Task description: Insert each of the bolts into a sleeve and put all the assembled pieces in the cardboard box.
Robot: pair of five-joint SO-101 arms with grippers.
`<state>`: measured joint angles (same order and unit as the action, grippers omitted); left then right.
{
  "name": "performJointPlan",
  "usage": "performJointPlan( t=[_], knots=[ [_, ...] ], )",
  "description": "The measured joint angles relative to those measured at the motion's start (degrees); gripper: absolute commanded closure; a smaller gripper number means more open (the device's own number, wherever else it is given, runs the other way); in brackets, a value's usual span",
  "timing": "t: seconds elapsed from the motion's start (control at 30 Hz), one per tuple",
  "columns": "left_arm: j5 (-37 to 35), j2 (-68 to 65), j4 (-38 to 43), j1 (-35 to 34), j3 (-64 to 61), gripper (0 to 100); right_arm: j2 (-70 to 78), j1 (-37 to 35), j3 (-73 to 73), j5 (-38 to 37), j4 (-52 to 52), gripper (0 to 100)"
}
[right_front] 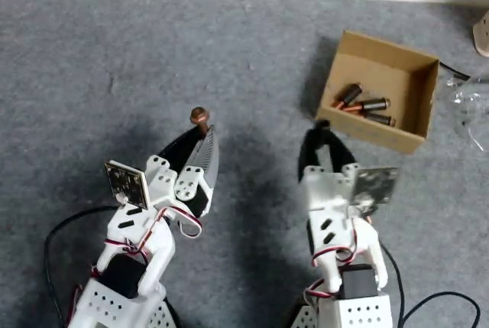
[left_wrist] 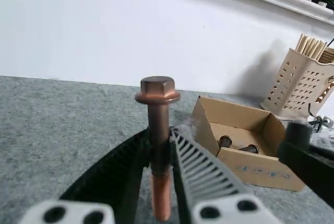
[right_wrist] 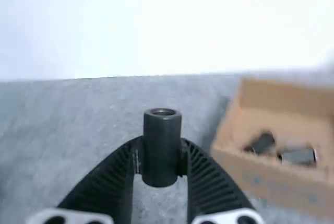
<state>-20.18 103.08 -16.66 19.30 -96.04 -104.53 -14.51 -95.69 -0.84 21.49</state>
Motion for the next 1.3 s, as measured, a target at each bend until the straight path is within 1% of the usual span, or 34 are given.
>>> performJointPlan(
  t=[0.13, 0.17, 0.23, 0.3, 0.37, 0.47, 0.57, 0.67, 0.87, 1.03, 1.23, 1.3],
  knots=[
    [0.0, 0.0, 0.0, 0.0, 0.0, 99, 0.0, -7.21, 0.0, -15.03, -0.53, 99.1],
    [0.0, 0.0, 0.0, 0.0, 0.0, 99, 0.0, -9.41, 0.0, -18.02, -0.53, 99.2],
    [0.0, 0.0, 0.0, 0.0, 0.0, 99, 0.0, -13.19, 0.0, -21.36, -0.53, 99.3],
    [0.0, 0.0, 0.62, -1.32, 0.0, 99, 0.0, -16.97, 0.0, -21.71, -0.53, 99.3],
    [0.0, 0.0, 3.16, -3.69, 0.0, 99, 0.0, -18.9, 0.0, -21.71, -0.53, 99.3],
    [0.09, 0.0, 7.74, -9.32, 0.0, 99, 0.0, -19.25, 0.0, -21.45, 1.32, 99.3],
    [0.09, 0.0, 10.2, -11.16, 0.0, 99, 0.0, -19.25, 0.0, -21.36, 4.13, 99.3],
    [0.09, 0.0, 10.81, -10.29, 0.0, 99, 0.0, -19.25, 0.0, -21.19, 5.8, 99.3],
    [0.09, 0.0, 10.81, -5.01, 0.0, 99, 0.0, -19.43, 0.0, -21.1, 6.68, 99.3],
    [0.09, 0.0, 10.81, 1.49, 0.0, 99, 0.0, -19.43, 0.0, -21.1, 6.68, 99.3],
    [0.09, 0.0, 10.81, 6.68, 0.0, 99, 0.0, -19.6, 0.0, -21.1, 6.68, 99.3],
    [0.09, 0.0, 11.43, 6.95, 0.0, 99, 0.0, -19.6, 0.0, -21.1, 6.68, 99.3]
  ],
)
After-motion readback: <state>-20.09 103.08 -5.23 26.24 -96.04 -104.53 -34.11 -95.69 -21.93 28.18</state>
